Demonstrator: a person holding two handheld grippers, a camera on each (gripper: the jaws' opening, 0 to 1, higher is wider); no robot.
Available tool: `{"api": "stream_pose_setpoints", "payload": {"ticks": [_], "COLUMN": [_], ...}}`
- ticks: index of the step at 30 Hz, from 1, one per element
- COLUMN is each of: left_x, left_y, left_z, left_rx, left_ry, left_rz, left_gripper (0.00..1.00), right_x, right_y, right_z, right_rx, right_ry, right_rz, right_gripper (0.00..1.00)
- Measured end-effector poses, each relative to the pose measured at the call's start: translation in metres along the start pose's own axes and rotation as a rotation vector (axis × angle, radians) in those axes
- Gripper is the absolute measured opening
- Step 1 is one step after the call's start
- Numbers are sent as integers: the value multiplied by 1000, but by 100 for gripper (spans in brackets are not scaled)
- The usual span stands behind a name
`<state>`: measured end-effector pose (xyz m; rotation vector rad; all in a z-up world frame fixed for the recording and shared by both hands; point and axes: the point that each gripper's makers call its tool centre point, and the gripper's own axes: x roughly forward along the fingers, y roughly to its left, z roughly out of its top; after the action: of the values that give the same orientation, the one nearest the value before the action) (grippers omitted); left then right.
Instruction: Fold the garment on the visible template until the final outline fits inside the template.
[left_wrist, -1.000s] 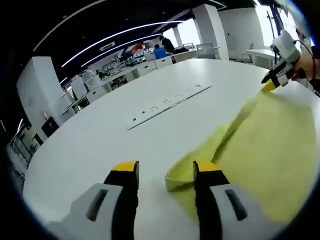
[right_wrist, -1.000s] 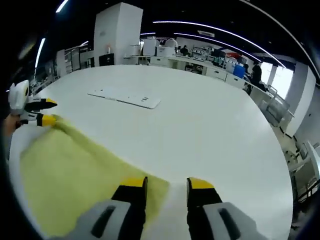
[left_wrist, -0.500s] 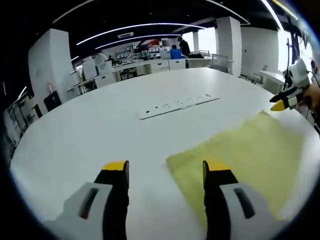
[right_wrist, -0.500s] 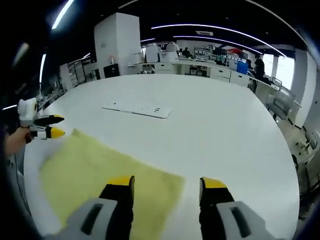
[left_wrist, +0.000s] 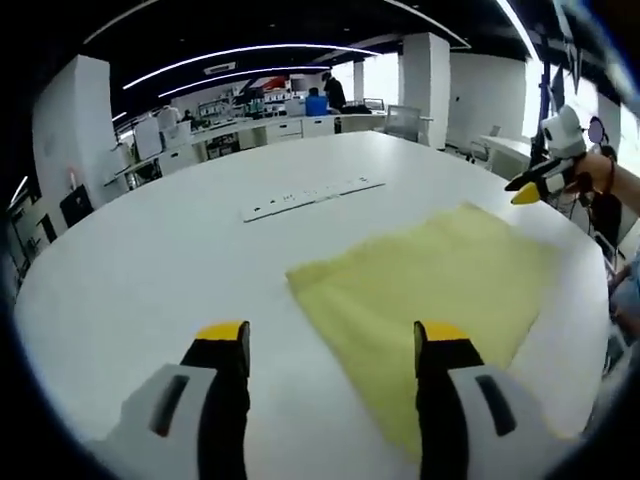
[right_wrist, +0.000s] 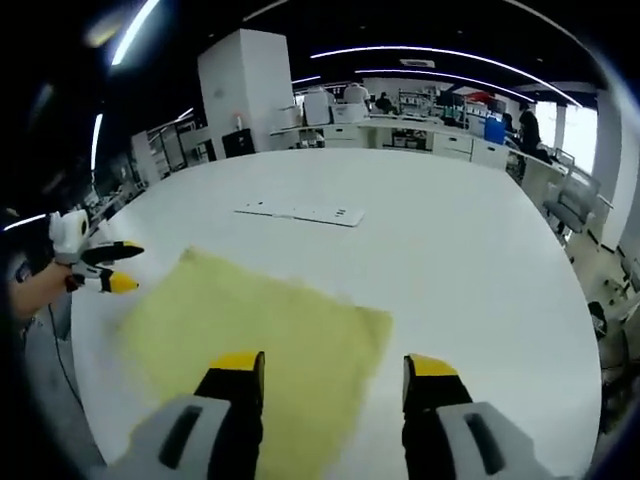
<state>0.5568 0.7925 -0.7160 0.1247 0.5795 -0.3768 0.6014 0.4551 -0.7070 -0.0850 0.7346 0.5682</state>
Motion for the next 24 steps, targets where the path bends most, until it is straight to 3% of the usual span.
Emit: {"api": "stream_pose_setpoints", "payload": {"ticks": [6,11,17,24], "left_x": [-18,-28,-34,-38], "left_y": [-19,-28,-40,-50], "left_z": [-15,-31,-53,-66], "left_rx": [-28,-5,-6,-40], "left_ry": [6,35,84,99], "left_rz": [-72,-107,-147,-182], "left_gripper": [66,62,53,42], "right_x": [-16,-26,-36,-47], "right_y": [11,17,26,32], "right_z": [-20,-39,-63,-91], "right_rx": [19,43,66,60], "right_ry": [19,38,70,119], "right_rz": [44,74,129,173], "right_gripper": [53,52,44,32]}}
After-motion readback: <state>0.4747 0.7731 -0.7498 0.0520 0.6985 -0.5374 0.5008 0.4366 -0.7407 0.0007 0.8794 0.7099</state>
